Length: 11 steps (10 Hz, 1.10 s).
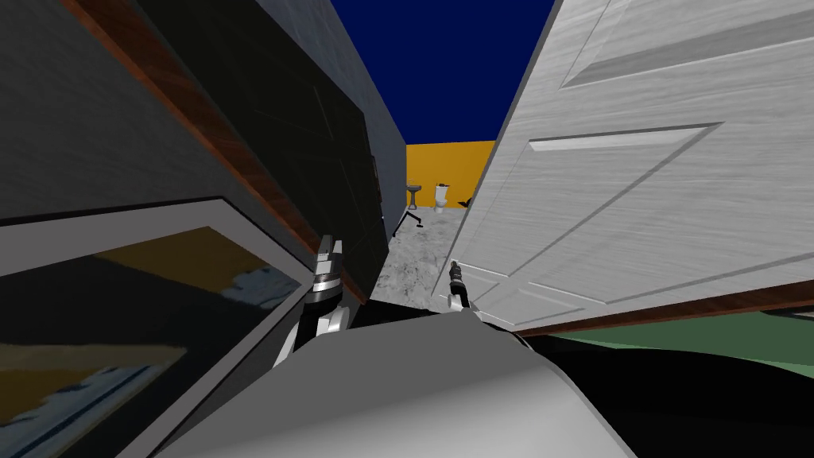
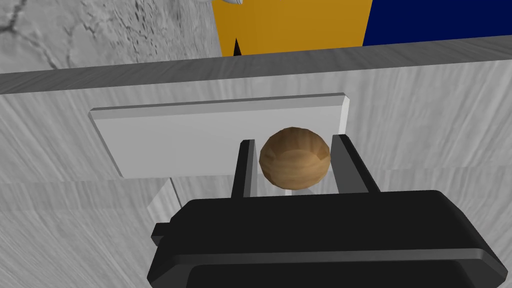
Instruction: Push the door open
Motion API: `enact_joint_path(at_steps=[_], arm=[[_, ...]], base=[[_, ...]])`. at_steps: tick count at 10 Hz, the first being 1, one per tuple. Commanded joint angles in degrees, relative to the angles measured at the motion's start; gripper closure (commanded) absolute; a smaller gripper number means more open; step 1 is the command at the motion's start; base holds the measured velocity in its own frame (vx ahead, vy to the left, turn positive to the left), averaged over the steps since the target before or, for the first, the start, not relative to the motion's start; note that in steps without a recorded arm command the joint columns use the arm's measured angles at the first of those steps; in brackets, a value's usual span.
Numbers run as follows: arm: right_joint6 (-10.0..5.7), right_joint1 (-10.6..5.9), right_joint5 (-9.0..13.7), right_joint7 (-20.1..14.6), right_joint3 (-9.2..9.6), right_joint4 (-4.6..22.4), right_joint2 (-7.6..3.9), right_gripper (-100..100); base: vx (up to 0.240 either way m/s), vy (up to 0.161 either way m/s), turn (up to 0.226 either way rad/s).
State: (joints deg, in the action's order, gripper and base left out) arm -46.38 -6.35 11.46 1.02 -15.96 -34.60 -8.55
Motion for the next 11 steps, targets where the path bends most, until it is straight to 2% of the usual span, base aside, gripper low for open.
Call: enact_joint_path(at_steps=[1,3,4,5,6,9,10,11], arm=[[-0.30,-0.01,0.79,0.42,-1.45,0.29,-0.72,100],[-0.34,0.08,1.51,0.82,-2.64,0.48,-0.97,100],[-0.34,0.08,1.51,0.82,-2.64,0.48,-0.97,100],[-0.37,0.18,2.24,1.23,-3.85,0.67,-1.22,100],[-0.38,0.21,2.42,1.33,-4.15,0.72,-1.28,100],[-0.38,0.21,2.42,1.33,-4.15,0.72,-1.28,100],[-0.42,0.31,3.14,1.73,-5.34,0.91,-1.53,100],[-0.43,0.33,3.32,1.83,-5.63,0.95,-1.59,100]], base=[[0.182,-0.008,-0.044],[0.215,-0.011,-0.044],[0.136,-0.007,-0.033],[0.185,0.014,-0.075],[0.207,0.009,-0.050],[0.045,-0.012,0.000],[0.119,-0.008,-0.043],[0.192,0.008,-0.071]])
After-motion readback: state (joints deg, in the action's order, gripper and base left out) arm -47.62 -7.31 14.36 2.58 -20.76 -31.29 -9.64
